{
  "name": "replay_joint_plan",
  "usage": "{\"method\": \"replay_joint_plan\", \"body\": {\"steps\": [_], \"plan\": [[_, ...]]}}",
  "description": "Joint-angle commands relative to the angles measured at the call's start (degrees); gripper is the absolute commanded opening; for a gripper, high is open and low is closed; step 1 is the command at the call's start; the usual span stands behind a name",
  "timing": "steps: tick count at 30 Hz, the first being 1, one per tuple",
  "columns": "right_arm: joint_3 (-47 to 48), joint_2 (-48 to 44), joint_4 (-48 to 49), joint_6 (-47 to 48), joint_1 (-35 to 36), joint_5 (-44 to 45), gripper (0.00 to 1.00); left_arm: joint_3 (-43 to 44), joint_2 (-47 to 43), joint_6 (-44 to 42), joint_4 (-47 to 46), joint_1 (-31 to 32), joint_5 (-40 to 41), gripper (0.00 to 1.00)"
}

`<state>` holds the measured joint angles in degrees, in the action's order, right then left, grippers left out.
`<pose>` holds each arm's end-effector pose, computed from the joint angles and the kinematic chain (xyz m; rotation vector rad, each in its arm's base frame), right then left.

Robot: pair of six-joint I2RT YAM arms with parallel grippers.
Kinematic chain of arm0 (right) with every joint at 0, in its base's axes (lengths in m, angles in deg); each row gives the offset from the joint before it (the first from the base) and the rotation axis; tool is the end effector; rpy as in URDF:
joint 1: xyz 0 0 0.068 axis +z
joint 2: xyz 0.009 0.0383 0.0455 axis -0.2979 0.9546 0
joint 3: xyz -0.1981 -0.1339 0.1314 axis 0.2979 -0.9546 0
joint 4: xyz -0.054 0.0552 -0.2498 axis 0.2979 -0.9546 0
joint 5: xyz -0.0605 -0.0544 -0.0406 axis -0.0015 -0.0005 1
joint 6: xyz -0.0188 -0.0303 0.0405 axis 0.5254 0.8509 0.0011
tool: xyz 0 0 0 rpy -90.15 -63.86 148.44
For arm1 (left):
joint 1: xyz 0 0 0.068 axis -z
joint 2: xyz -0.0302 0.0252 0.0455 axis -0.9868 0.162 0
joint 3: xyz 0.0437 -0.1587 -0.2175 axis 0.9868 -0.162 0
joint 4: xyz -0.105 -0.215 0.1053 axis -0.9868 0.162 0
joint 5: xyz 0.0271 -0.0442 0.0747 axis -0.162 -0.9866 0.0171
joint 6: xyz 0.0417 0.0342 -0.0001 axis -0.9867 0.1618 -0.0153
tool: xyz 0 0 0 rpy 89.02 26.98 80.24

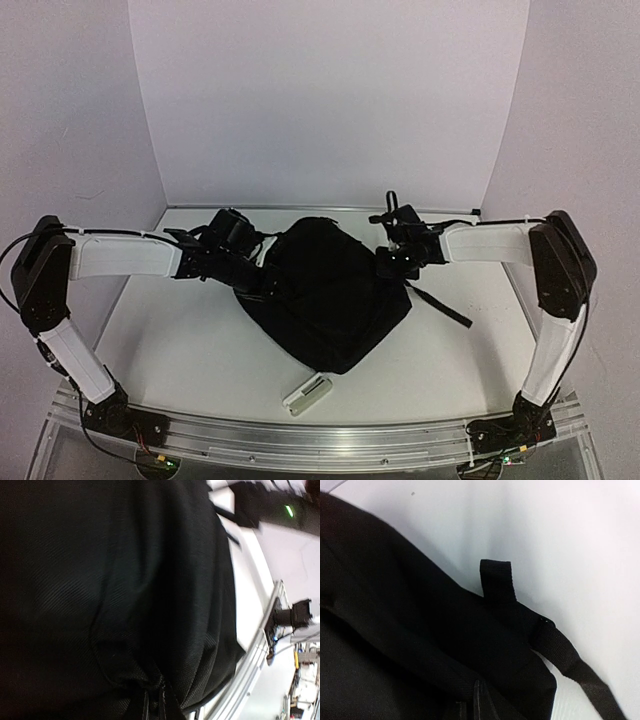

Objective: Pack the student bag
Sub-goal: Adjust the student bag at the center of the board.

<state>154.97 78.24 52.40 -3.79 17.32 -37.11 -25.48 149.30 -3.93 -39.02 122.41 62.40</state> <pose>0.3356 0.2290 0.1881 -0.0742 2.4975 0.4038 0.2489 -0.2435 0.2158 0.6694 2.4623 -1.0448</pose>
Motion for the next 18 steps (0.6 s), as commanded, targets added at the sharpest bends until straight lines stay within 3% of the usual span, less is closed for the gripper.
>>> {"method": "replay_joint_plan", "body": {"steps": [1, 4, 8, 11, 18], "plan": [[14.9, 8.4, 5.2, 4.0, -0.8, 4.2, 0.00, 1.0, -1.4, 0.1, -0.2, 6.2, -9.8, 0.00], [21.8, 13.1, 5.0, 5.1, -0.8, 1.3, 0.01, 2.7, 0.7, 3.4, -4.4, 8.3, -11.7, 0.01], [25.9, 15.1, 4.4, 5.9, -0.8, -0.7, 0.14, 6.8, 1.4, 4.2, -1.5, 9.3, -8.9, 0.22], [25.2, 13.4, 3.9, 6.5, -0.8, -0.3, 0.26, 9.7, -0.3, 2.6, 3.6, 9.3, -2.9, 0.39], [17.8, 4.6, 3.4, 6.3, -0.8, 1.3, 0.50, 19.5, -1.2, 0.1, 17.0, 9.0, 14.4, 0.63]]}}
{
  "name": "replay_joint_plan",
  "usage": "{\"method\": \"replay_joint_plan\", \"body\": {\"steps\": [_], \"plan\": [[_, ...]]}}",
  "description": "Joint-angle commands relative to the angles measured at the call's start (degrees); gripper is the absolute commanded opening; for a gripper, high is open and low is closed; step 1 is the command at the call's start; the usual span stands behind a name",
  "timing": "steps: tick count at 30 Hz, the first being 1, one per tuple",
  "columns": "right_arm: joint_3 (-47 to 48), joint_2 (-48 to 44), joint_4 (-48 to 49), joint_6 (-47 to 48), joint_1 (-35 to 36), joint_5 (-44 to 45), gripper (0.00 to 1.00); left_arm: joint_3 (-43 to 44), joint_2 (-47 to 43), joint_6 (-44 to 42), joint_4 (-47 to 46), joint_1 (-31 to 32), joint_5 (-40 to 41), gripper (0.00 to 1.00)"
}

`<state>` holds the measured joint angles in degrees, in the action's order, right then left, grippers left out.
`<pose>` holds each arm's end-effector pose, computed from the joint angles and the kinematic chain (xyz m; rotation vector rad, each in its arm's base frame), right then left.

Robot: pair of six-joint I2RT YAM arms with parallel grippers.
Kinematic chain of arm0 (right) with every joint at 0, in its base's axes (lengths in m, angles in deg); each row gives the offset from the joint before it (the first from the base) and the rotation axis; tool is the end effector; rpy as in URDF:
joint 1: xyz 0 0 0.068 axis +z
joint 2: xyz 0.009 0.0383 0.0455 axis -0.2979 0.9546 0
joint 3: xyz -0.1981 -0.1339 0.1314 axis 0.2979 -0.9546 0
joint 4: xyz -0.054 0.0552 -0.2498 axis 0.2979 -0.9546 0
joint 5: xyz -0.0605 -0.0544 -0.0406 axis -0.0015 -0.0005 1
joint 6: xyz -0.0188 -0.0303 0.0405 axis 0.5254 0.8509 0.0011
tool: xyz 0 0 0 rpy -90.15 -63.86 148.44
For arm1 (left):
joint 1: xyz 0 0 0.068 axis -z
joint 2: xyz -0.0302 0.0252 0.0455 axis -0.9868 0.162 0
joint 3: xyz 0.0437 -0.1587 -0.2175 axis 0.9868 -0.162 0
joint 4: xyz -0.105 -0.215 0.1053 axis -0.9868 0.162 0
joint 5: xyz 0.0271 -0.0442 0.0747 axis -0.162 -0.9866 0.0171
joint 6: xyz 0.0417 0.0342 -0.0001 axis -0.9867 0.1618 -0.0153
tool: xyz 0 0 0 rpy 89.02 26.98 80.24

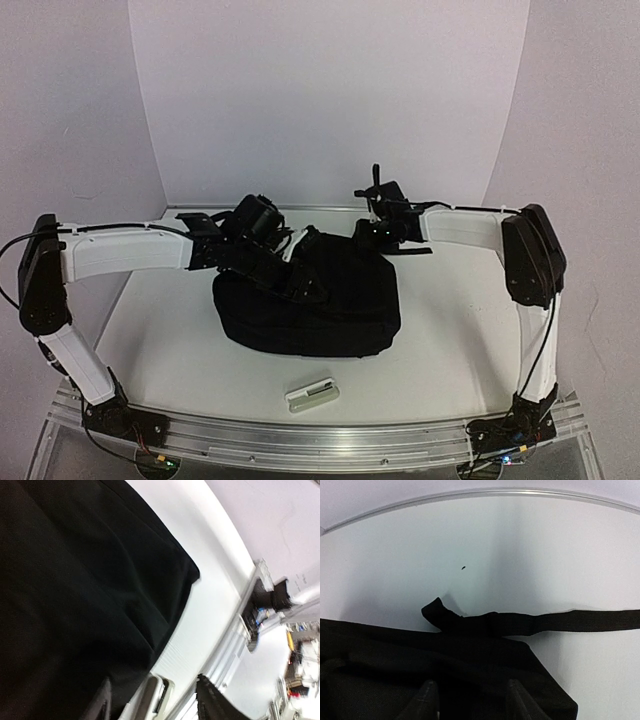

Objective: Pack the student bag
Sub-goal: Adjust the student bag at the center of the board.

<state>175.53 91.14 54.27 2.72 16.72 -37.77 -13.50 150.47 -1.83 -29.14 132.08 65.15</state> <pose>0.4017 0.2690 0.2082 -0.1878 2.3242 0.4502 0.2173 -0.2955 0.2621 0.8206 2.4467 -1.0711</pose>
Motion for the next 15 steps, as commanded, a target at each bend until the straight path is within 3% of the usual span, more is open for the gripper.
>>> {"method": "replay_joint_plan", "body": {"steps": [1, 4, 9, 15], "plan": [[-3.8, -9.4, 1.4, -0.5, -0.1, 1.8, 0.52, 9.4, -1.6, -2.0, 8.4, -0.8, 13.9, 0.67], [-6.7, -12.9, 1.2, -1.7, 0.1, 1.8, 0.60, 14.9, 2.2, -1.4, 11.3, -1.4, 20.0, 0.81], [-10.0, -17.2, 0.8, -3.2, 1.2, 3.4, 0.70, 20.8, 8.5, -0.7, 12.5, -2.0, 23.4, 0.98], [-12.3, -20.5, 0.4, -4.3, 2.4, 5.0, 0.72, 27.6, 14.8, 0.1, 17.7, -3.4, 27.1, 1.00]]}}
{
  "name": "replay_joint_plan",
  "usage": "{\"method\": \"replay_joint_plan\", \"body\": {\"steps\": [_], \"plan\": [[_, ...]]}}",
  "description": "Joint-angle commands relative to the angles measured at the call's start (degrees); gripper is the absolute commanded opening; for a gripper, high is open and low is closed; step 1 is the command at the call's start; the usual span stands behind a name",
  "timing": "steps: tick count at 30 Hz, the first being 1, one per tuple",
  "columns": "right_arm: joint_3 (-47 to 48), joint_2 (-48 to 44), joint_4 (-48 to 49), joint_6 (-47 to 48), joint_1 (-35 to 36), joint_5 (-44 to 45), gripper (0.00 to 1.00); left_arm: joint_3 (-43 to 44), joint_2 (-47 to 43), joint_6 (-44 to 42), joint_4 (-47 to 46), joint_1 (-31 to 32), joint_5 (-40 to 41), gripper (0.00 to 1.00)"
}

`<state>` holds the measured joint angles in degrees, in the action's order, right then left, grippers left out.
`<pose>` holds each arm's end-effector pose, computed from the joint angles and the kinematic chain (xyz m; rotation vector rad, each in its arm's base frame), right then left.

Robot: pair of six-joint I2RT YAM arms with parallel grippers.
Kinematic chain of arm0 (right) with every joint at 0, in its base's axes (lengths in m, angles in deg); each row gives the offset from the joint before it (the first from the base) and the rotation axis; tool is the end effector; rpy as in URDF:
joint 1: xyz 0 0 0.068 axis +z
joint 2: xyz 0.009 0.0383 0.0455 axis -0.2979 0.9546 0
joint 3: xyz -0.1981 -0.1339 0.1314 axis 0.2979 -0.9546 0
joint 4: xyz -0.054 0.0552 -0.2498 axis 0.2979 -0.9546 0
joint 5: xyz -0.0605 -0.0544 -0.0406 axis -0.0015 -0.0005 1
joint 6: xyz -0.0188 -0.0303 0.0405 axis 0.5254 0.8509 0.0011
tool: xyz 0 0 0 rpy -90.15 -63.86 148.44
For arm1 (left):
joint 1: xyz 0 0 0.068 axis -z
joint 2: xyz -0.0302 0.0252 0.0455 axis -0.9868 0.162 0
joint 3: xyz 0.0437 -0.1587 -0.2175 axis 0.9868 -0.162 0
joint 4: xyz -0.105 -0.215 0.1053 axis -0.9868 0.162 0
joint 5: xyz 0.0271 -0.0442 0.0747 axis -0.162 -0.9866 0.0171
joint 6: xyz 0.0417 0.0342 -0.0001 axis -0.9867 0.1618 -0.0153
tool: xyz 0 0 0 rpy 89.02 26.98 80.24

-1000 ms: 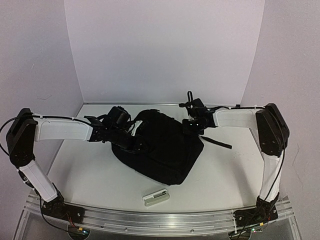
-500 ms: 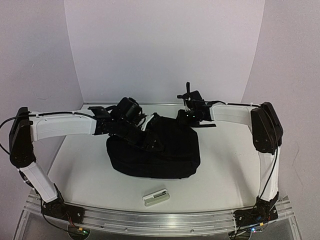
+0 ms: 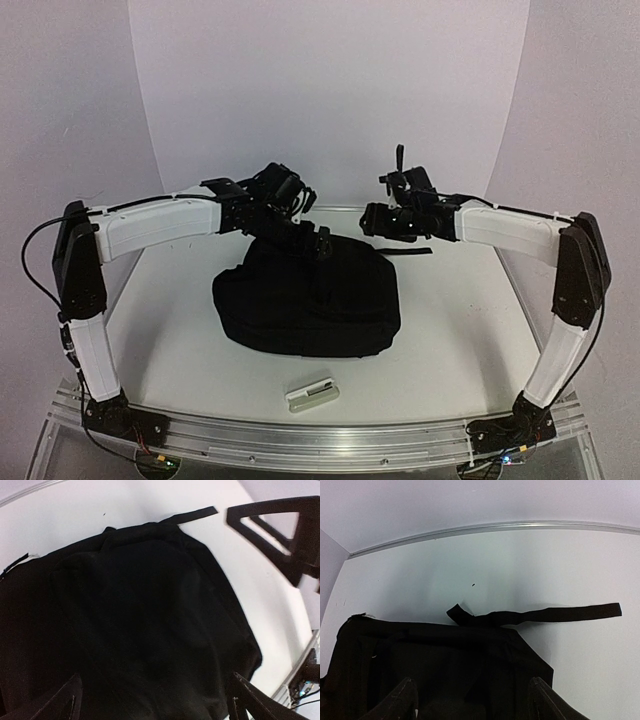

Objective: Pack the student bag
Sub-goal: Adjust the student bag at the center of the board.

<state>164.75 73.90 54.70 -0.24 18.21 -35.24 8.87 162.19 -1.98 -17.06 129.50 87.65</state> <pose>0.3466 0.2432 0.2767 -0.1195 2.2090 0.5048 0.2773 -0.3185 0.2946 0.5466 2.4279 -0.6044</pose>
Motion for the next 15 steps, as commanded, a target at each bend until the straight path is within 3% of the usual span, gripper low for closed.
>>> {"method": "replay_joint_plan", "body": {"steps": [1, 9, 15], "plan": [[-1.8, -3.6, -0.1, -1.5, 1.1, 2.6, 0.72, 5.6, 3.6, 0.1, 5.8, -0.9, 4.4, 1.00], [-2.7, -4.0, -0.3, -2.0, 2.0, 4.0, 0.73, 8.8, 7.5, -1.2, 8.4, -1.4, 1.6, 0.98], [-2.5, -4.5, -0.9, -2.7, 3.5, 4.3, 0.73, 6.0, 5.6, -0.3, 7.9, -2.3, 1.7, 0.67]]}}
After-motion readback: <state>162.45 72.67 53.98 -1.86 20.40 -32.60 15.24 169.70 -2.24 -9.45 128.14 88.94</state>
